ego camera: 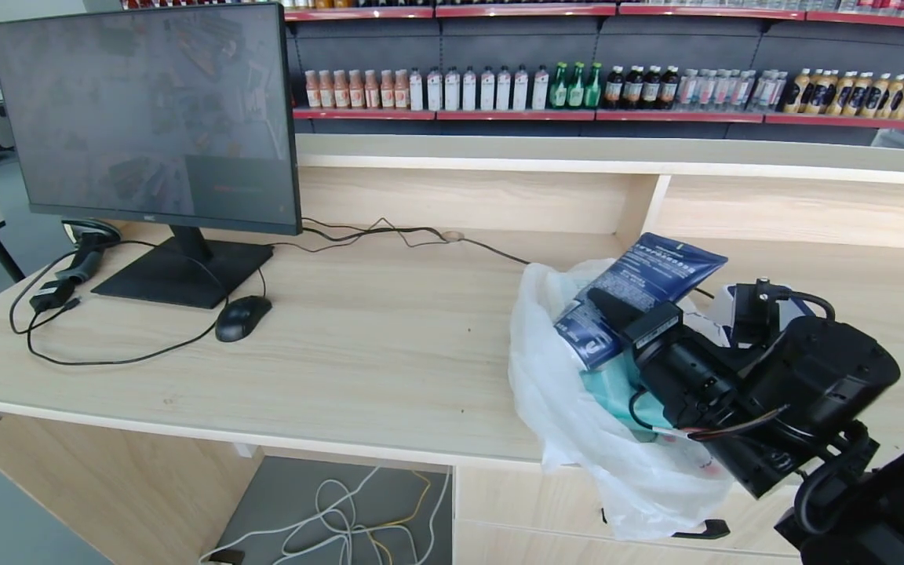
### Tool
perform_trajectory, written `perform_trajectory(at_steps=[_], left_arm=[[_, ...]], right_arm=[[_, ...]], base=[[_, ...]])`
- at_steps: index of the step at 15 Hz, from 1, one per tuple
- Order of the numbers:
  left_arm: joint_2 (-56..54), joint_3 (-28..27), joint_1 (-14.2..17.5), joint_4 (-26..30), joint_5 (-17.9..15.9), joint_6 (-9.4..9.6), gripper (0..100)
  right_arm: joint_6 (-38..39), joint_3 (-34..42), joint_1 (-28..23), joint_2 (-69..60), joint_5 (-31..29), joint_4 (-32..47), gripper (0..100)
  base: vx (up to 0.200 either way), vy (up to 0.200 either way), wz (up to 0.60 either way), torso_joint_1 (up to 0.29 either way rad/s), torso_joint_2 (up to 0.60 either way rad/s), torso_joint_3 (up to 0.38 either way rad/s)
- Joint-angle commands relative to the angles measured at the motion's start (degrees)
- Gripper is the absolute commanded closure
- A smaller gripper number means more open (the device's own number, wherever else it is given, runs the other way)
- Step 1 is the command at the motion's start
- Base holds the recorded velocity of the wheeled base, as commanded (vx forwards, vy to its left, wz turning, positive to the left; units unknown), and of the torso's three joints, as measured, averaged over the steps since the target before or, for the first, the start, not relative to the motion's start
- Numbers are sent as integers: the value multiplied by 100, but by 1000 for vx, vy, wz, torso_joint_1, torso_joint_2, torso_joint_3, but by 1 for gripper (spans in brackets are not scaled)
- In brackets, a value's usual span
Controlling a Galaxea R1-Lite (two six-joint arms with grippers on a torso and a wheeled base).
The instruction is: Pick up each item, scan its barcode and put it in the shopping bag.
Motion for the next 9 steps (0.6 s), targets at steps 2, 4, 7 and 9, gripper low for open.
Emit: perform_trajectory(at_steps=[2,4,7,9], left_arm=[[-2,0,0,5,1,-2,100],[-2,0,0,5,1,16,100],[6,0,0,5,1,16,100],[-2,0,0,-3,1,16,100]], right_arm=[[15,-3,84,80,30,-1,100],[6,-73,-65,432,30,-1,100],[15,-99,-100,599,12,-1,100],[15,-117,-267,669,-5,-1,100]], base=[[0,0,0,0,0,0],[0,0,0,0,0,0],[0,0,0,0,0,0],[0,0,0,0,0,0]])
